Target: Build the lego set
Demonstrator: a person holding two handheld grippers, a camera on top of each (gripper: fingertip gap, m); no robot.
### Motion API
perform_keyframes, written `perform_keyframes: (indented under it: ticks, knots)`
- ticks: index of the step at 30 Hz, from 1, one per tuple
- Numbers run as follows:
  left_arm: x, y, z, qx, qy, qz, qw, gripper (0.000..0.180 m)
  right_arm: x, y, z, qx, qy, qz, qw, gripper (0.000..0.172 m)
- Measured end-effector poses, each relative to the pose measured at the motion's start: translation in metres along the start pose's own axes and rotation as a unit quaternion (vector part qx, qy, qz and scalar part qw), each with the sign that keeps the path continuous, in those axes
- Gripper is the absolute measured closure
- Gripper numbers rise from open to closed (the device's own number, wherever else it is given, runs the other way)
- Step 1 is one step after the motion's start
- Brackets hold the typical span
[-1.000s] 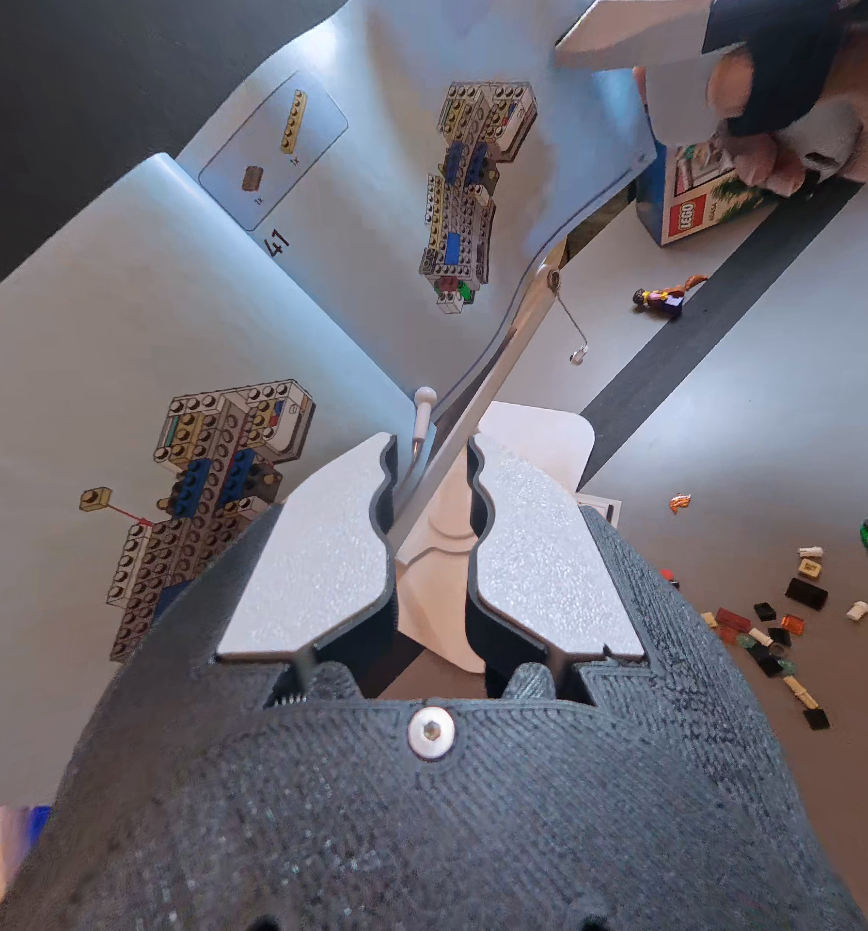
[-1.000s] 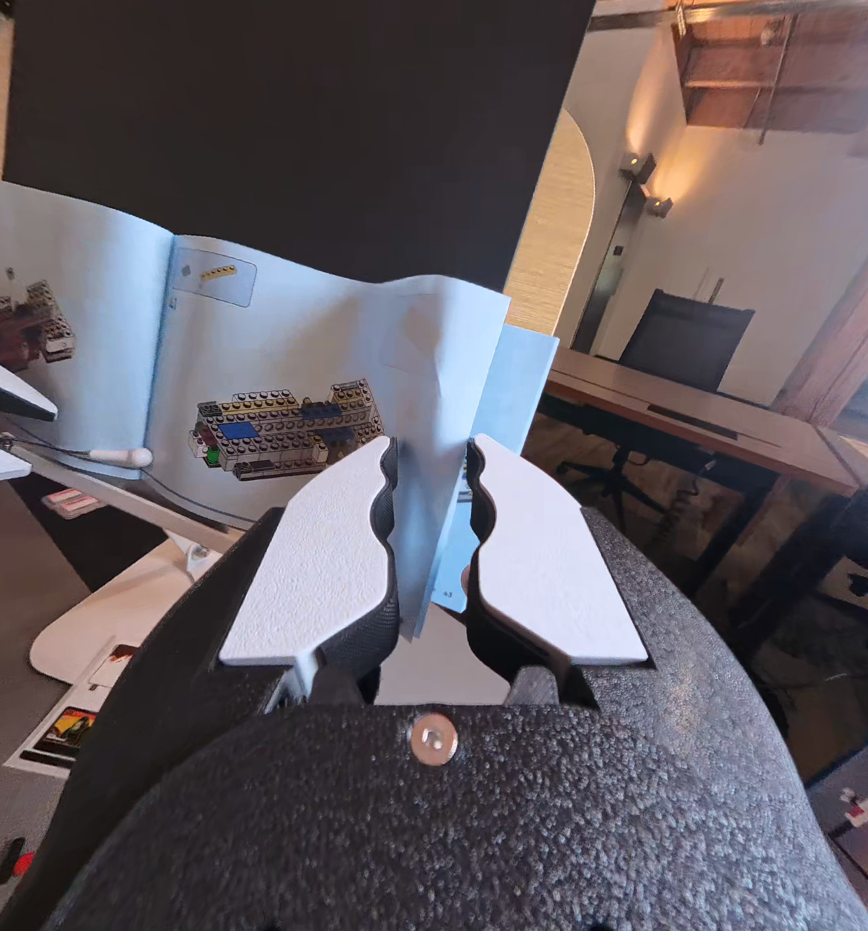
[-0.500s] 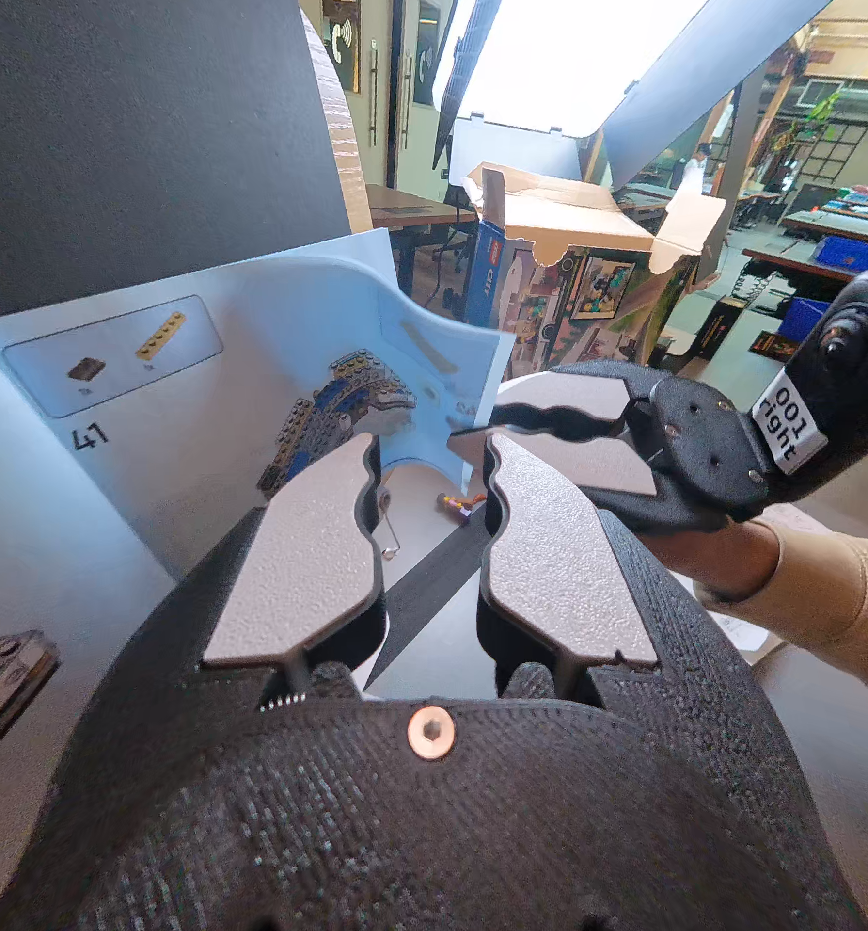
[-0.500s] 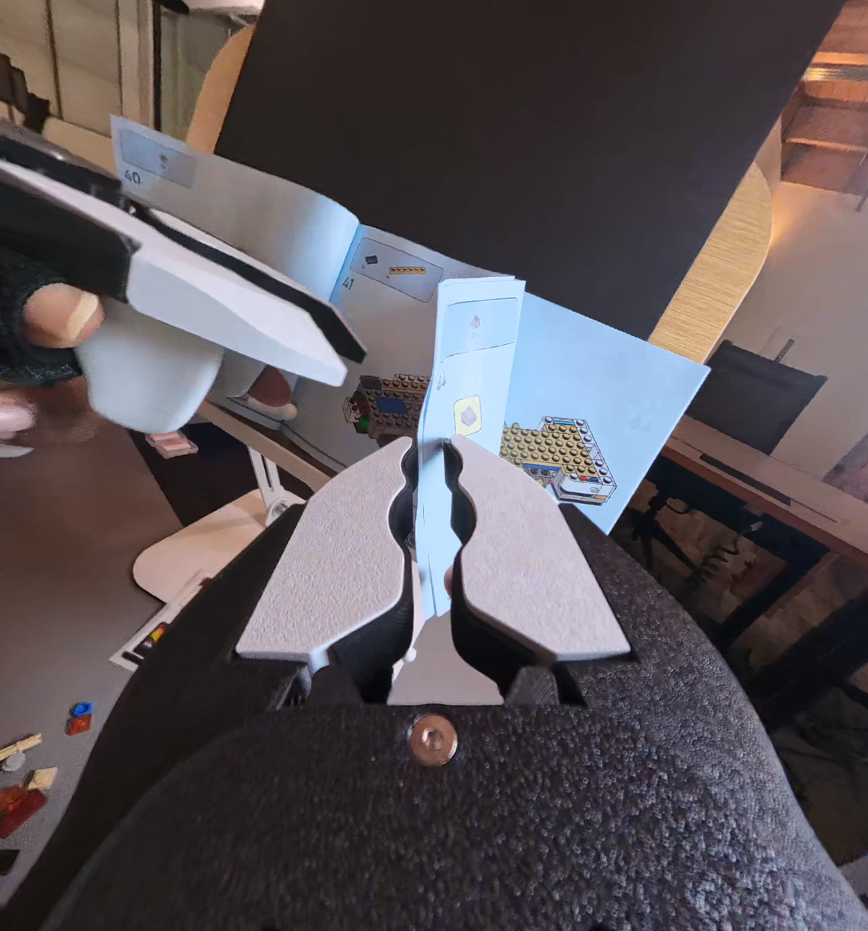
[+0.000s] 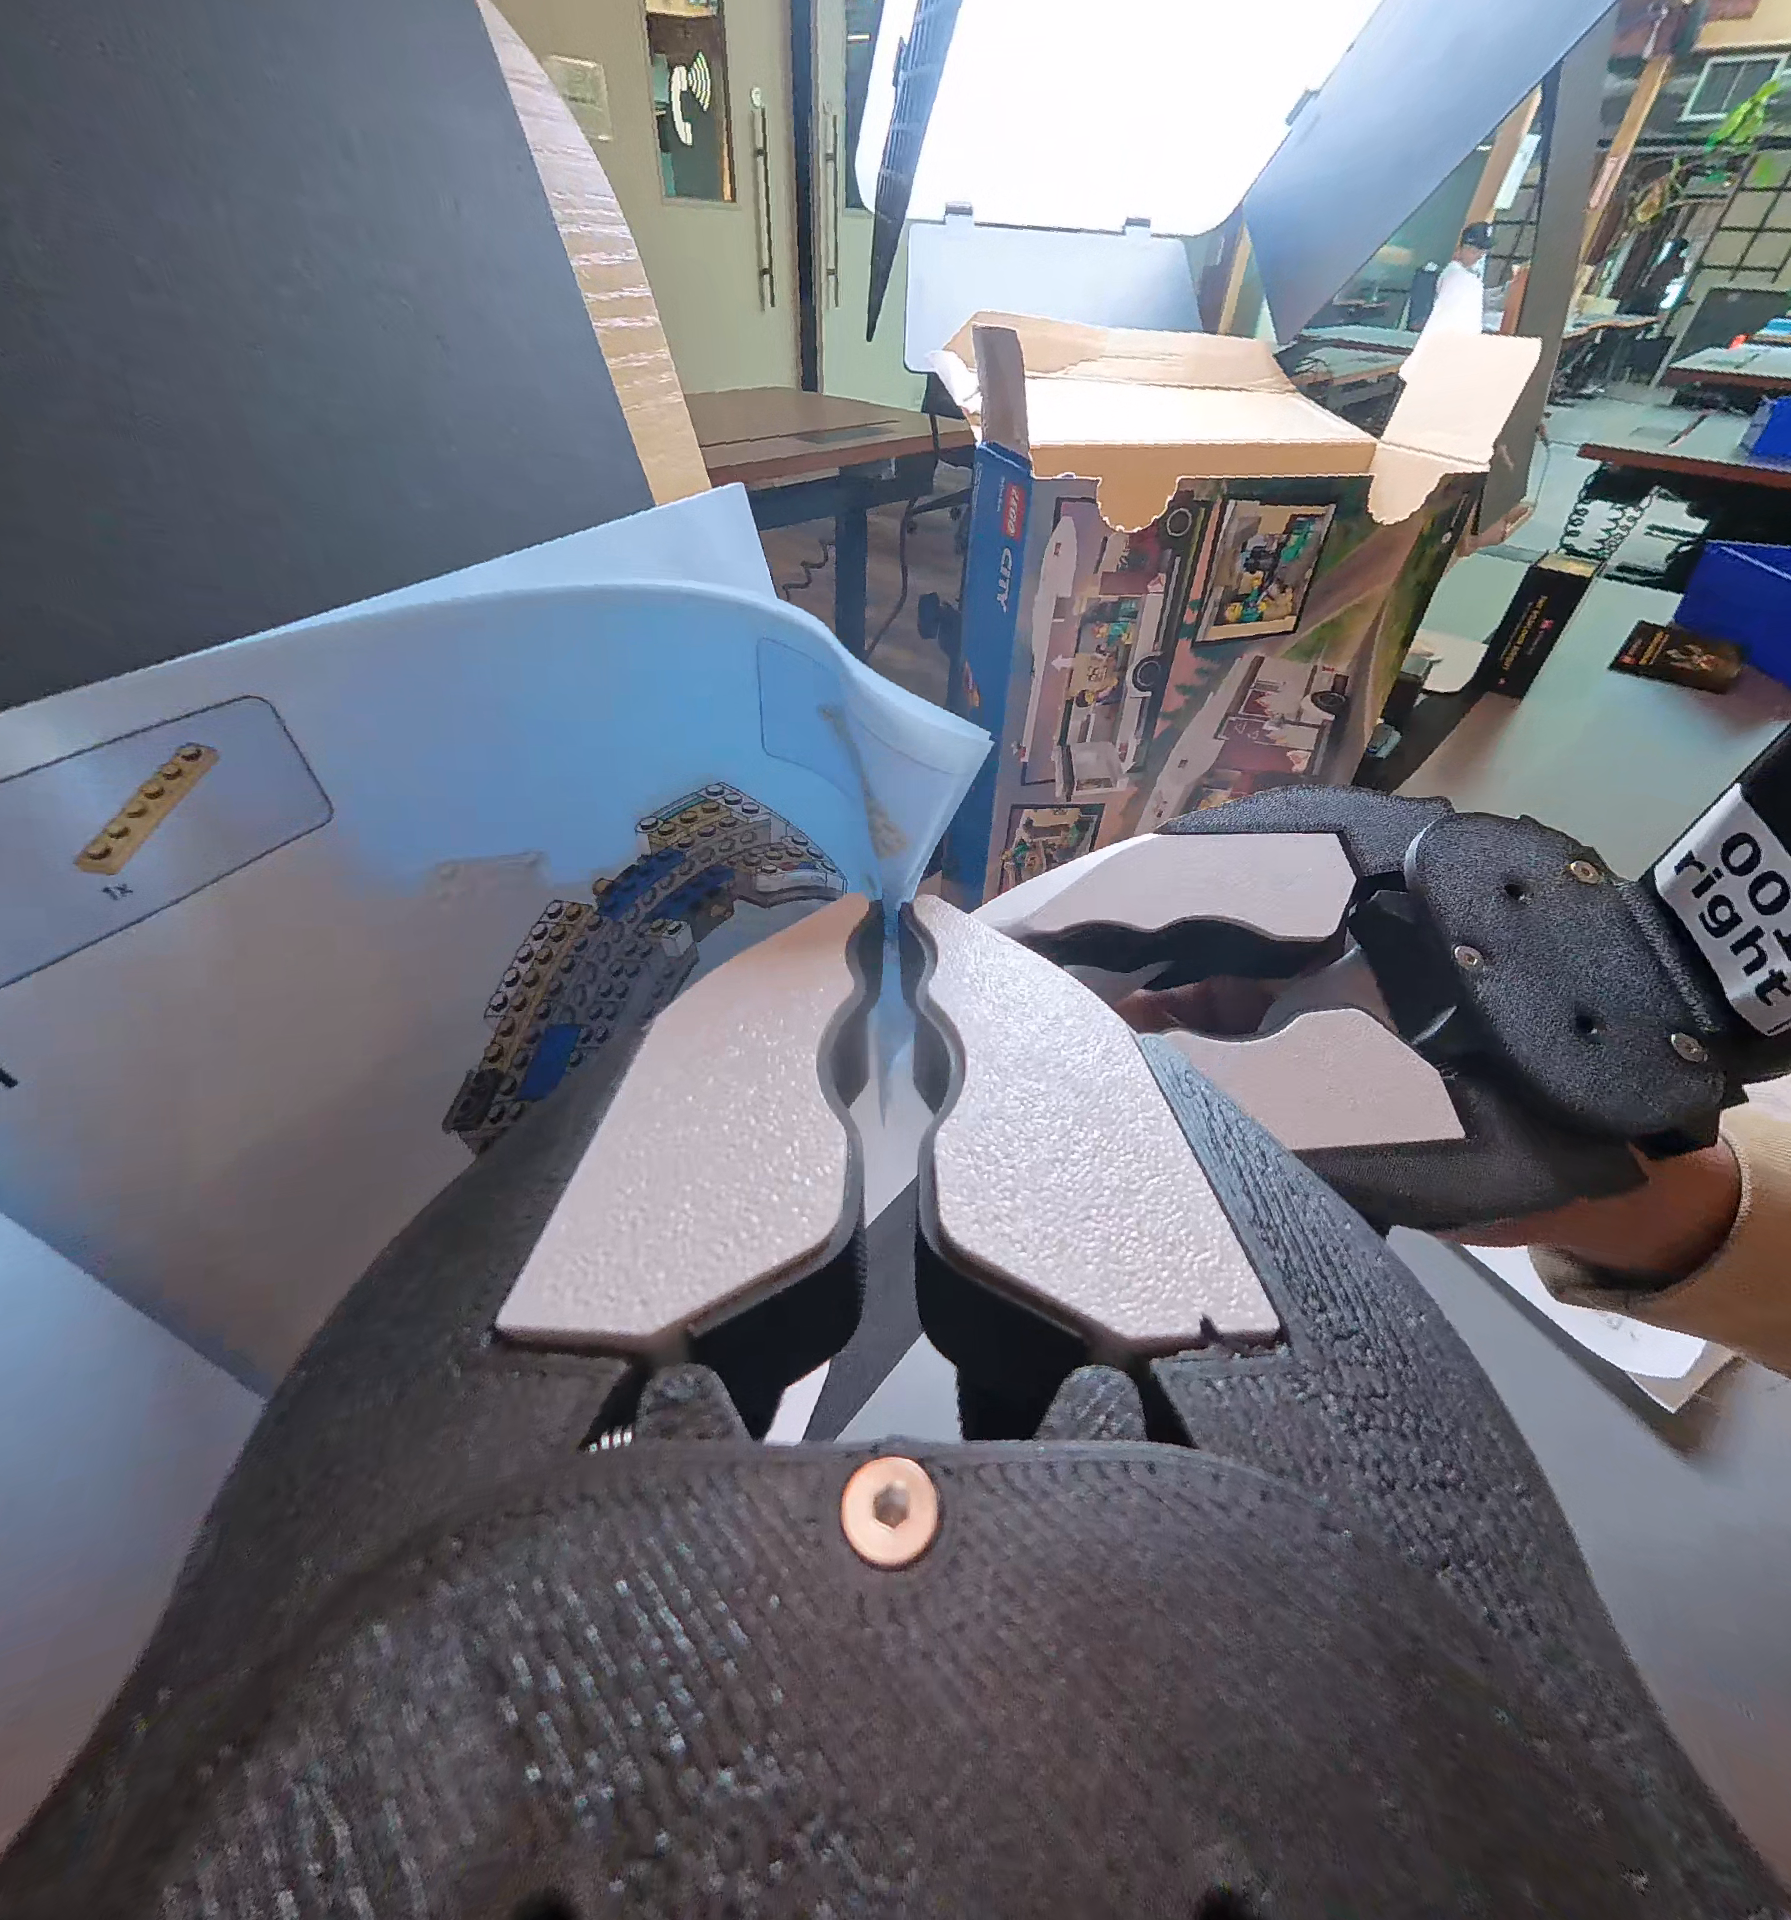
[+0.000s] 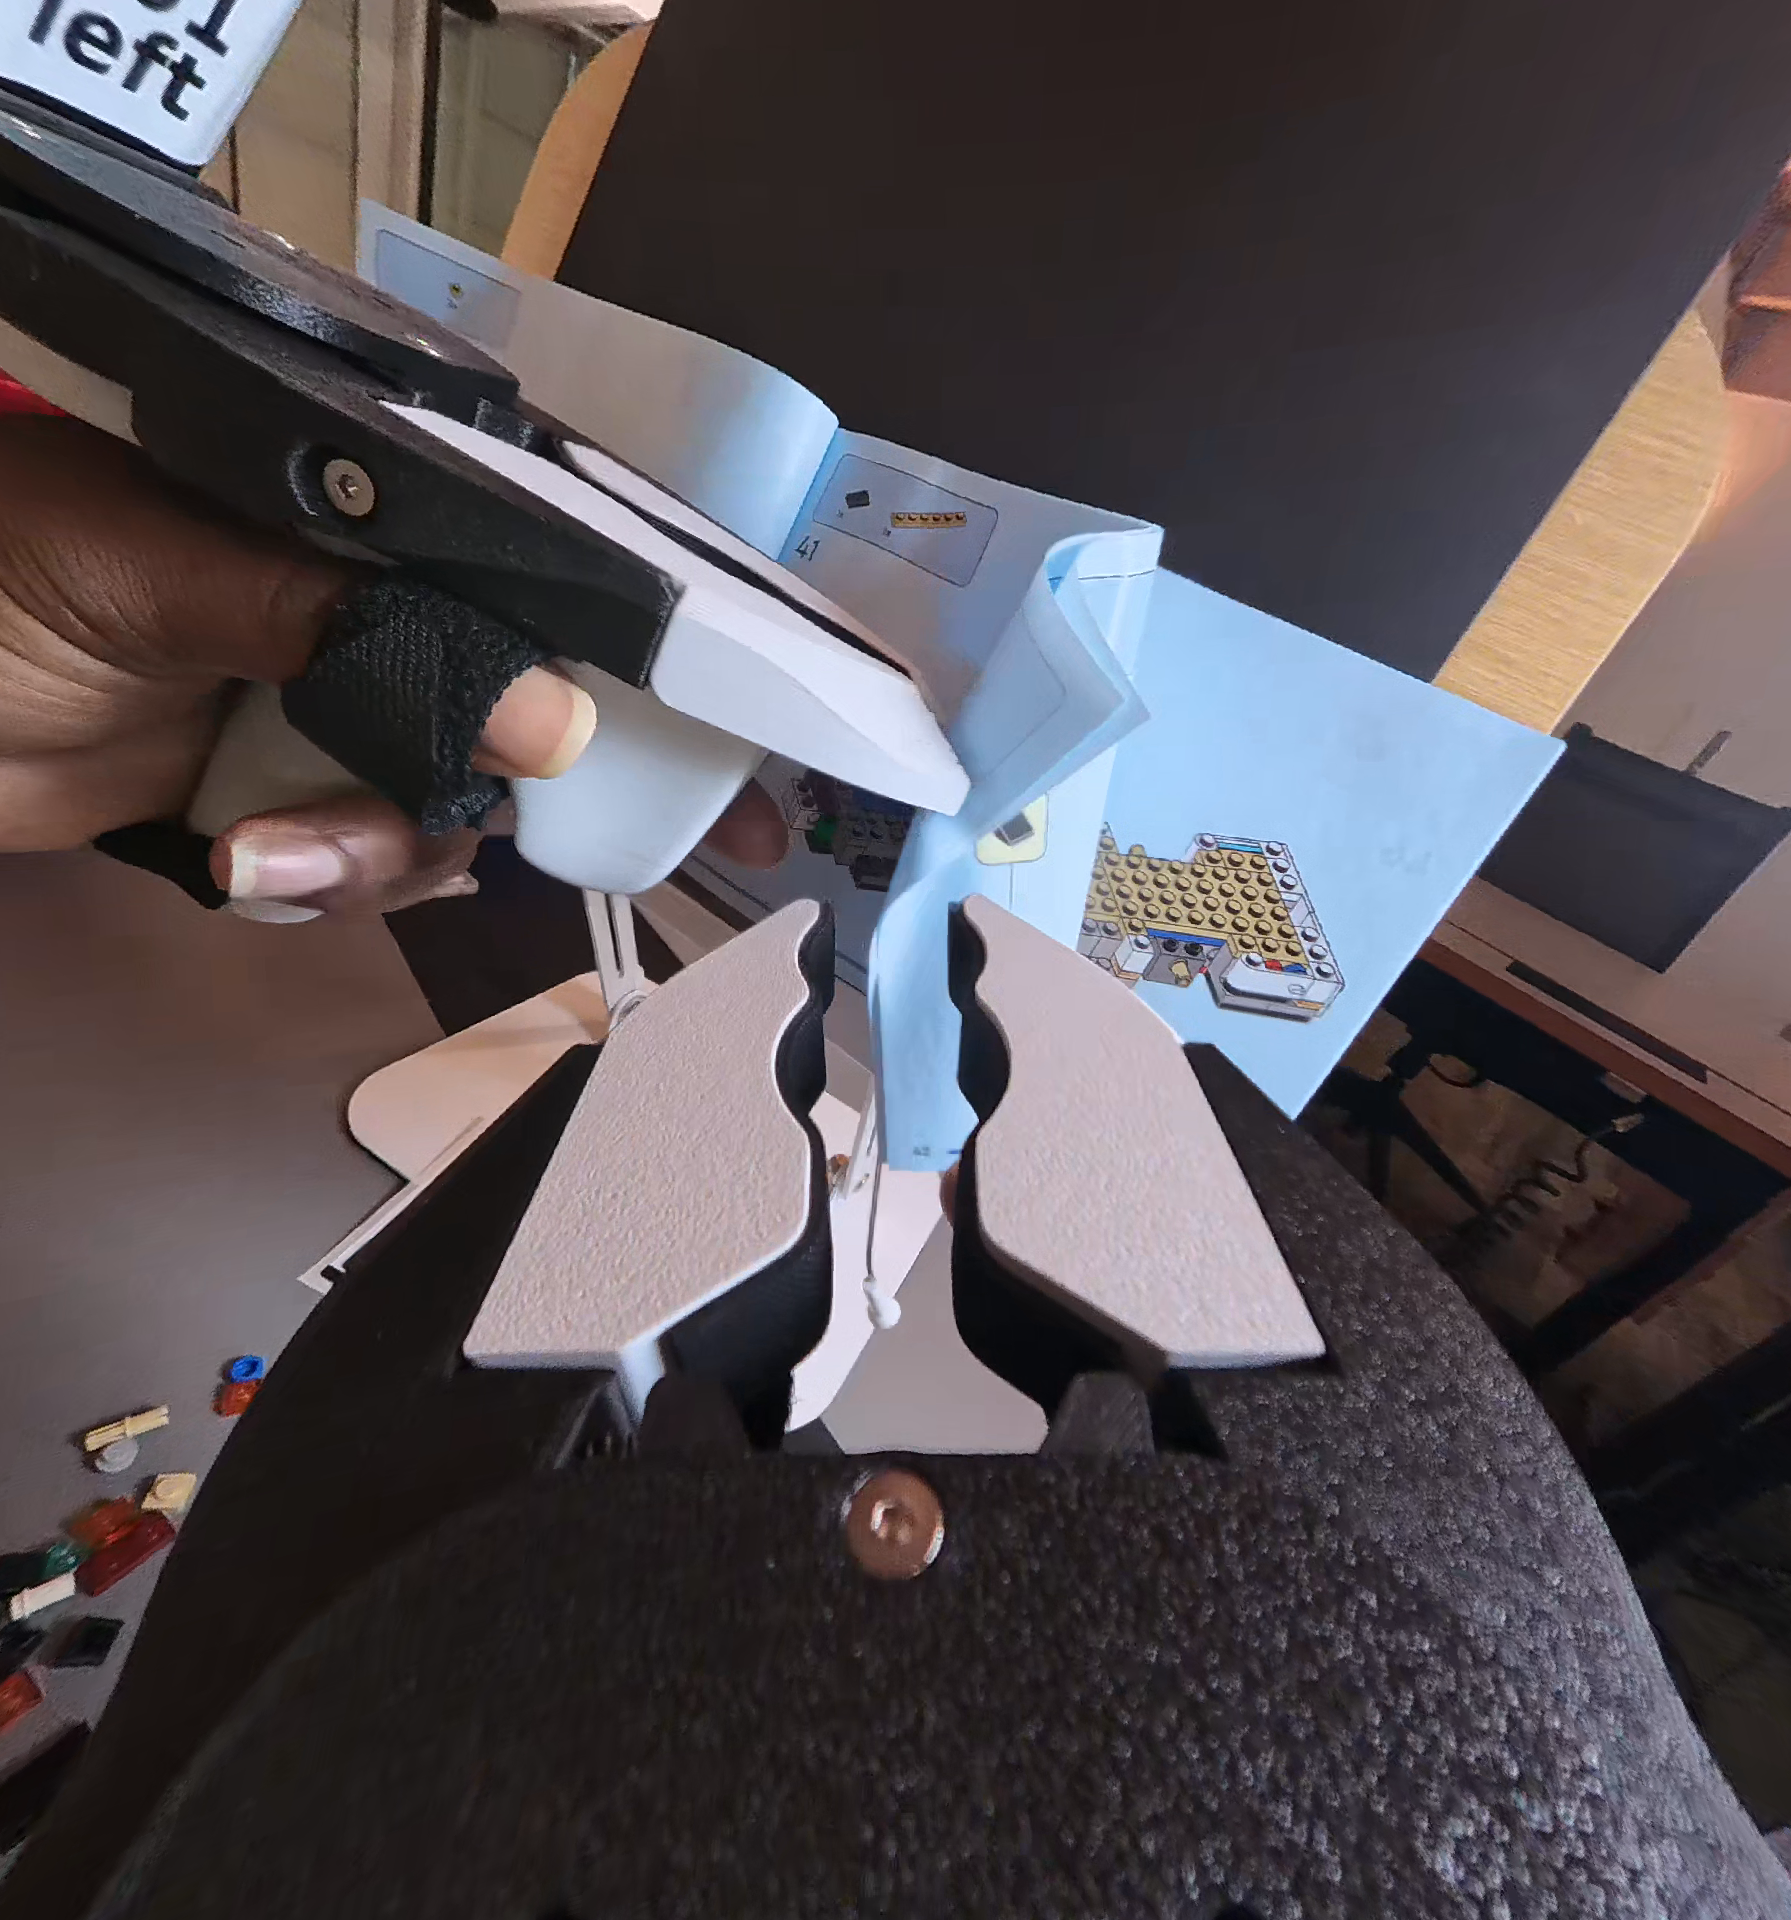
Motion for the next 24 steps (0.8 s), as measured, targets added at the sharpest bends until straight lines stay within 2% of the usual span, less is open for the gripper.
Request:
perform_keyframes:
  ticks: [5, 10, 12, 13, 15, 16, 24]
  knots:
    - [0.002, -0.001, 0.009, -0.016, -0.007, 0.005, 1.000, 0.179, 0.003, -0.013, 0.013, 0.001, -0.013, -0.027, 1.000, 0.140]
    - [0.003, -0.008, 0.016, -0.037, -0.010, -0.002, 0.999, 0.179, 0.042, -0.014, 0.017, 0.095, -0.074, -0.135, 0.983, 0.134]
    - [0.004, -0.010, 0.016, -0.041, -0.011, -0.004, 0.999, 0.179, 0.053, -0.016, 0.010, 0.130, -0.075, -0.171, 0.974, 0.128]
    - [0.004, -0.010, 0.016, -0.042, -0.012, -0.004, 0.999, 0.179, 0.055, -0.015, 0.007, 0.148, -0.072, -0.180, 0.970, 0.133]
    - [0.005, -0.009, 0.018, -0.041, -0.015, -0.001, 0.999, 0.179, 0.057, -0.013, 0.005, 0.178, -0.065, -0.188, 0.964, 0.165]
    - [0.006, -0.009, 0.019, -0.043, -0.017, 0.001, 0.999, 0.179, 0.057, -0.013, 0.006, 0.185, -0.068, -0.189, 0.962, 0.171]
    - [0.007, -0.011, 0.030, -0.057, -0.023, 0.004, 0.998, 0.180, 0.051, -0.025, 0.020, 0.226, -0.067, -0.239, 0.942, 0.171]
Point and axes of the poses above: each gripper's, where its closed fingertips meet, z back along the fingers, x out of its top, y = z × x across the jaws, the point moved 1 cm from there along z, back along the fingers, and after that the axes turned 2 degrees about -z, right-handed, at the moved point
